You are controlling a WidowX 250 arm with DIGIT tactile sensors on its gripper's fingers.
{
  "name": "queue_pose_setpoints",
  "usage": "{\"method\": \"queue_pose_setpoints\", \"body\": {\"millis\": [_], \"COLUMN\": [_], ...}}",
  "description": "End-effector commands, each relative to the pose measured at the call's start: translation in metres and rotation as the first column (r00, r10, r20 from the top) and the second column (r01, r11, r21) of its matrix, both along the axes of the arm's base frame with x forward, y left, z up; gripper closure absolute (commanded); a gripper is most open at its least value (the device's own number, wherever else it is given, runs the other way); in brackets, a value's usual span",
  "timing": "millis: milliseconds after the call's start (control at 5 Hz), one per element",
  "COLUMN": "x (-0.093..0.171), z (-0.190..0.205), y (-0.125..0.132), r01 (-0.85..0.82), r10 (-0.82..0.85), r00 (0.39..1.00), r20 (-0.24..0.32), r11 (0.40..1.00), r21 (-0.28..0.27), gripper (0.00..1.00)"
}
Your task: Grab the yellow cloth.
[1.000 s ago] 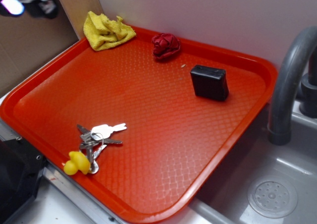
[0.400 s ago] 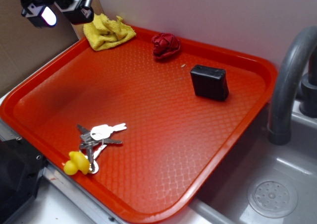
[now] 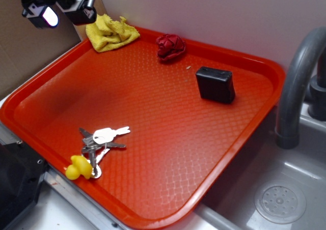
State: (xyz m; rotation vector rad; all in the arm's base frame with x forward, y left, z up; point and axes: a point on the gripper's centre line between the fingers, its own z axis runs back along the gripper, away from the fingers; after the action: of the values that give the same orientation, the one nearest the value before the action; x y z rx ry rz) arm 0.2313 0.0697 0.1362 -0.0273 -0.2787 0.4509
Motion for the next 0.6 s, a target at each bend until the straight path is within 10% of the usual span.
{"method": "queue_pose_setpoints", "body": {"millis": [0, 400], "x": [0.055, 0.069], "z": [-0.054, -0.058], "y": [0.056, 0.066], "r01": [-0.112, -0.110], "r10": [0.122, 0.119], "r00": [0.988, 0.991], "r20": [-0.099, -0.053], "r11": [0.989, 0.983], "r21": [0.099, 0.150], "gripper": [0.00, 0.00]}}
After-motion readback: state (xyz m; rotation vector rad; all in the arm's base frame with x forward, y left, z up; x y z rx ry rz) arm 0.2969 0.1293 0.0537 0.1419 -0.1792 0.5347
